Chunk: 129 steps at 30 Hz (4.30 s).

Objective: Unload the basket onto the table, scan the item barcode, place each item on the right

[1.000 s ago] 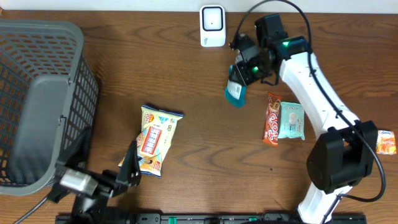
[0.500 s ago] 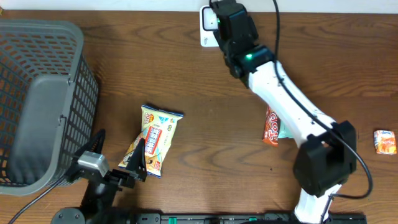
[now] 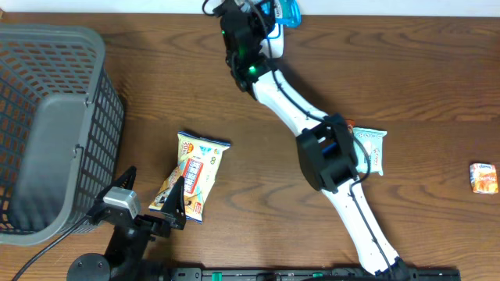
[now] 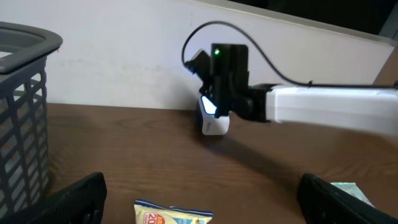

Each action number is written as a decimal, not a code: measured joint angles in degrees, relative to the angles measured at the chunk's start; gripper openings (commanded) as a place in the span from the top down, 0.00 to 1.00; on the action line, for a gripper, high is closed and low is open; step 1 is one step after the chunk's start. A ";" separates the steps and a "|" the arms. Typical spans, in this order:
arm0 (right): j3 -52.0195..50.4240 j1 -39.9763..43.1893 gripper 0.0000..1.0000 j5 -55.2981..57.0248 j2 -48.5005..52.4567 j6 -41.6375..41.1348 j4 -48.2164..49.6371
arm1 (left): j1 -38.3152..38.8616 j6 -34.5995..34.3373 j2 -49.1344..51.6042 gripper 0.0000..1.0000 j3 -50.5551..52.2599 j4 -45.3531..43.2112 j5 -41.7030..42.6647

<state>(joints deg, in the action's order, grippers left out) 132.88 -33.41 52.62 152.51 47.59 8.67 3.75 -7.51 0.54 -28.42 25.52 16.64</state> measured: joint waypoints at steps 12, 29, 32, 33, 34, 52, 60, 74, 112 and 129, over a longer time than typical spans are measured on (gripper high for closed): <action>1.99 -0.07 0.99 6.58 0.28 2.38 -11.72 | 0.00 0.00 0.00 0.02 0.15 0.46 0.00; -4.44 39.58 0.99 -1.38 -13.18 -34.95 -57.90 | 0.00 0.00 0.00 0.02 0.83 16.61 0.00; -13.88 46.90 0.99 -3.28 -13.00 -36.35 -54.23 | 0.00 0.00 0.00 0.02 0.92 24.52 0.04; -17.09 49.66 0.99 -2.91 -13.00 -36.33 -51.01 | 0.00 0.00 0.00 0.02 0.85 28.20 0.02; -18.38 51.43 0.96 -2.03 -13.00 -36.28 -49.46 | 0.00 -0.02 0.00 0.02 0.96 31.65 0.11; -20.28 42.75 0.01 -31.21 -42.77 -48.52 -54.84 | 0.00 -0.02 0.00 0.02 1.09 32.94 0.02; -19.28 24.24 0.01 -50.23 -51.36 -53.83 -74.47 | 0.00 -0.02 0.00 0.02 1.09 32.98 0.02; -52.02 4.74 0.32 -29.29 -46.29 -95.17 -79.45 | 0.00 -0.02 0.00 0.02 1.09 33.00 0.07; -62.84 13.31 0.99 -132.76 -46.14 -59.12 -58.21 | 0.00 -0.02 0.00 0.02 1.09 32.98 0.04; -62.73 16.72 0.99 -139.71 -46.14 -88.32 -78.58 | 0.00 -0.02 0.00 0.02 1.09 32.98 0.04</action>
<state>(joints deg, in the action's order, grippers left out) 70.15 -16.69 -87.09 106.37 -40.73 -69.91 3.75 -7.53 0.54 -27.33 58.50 16.69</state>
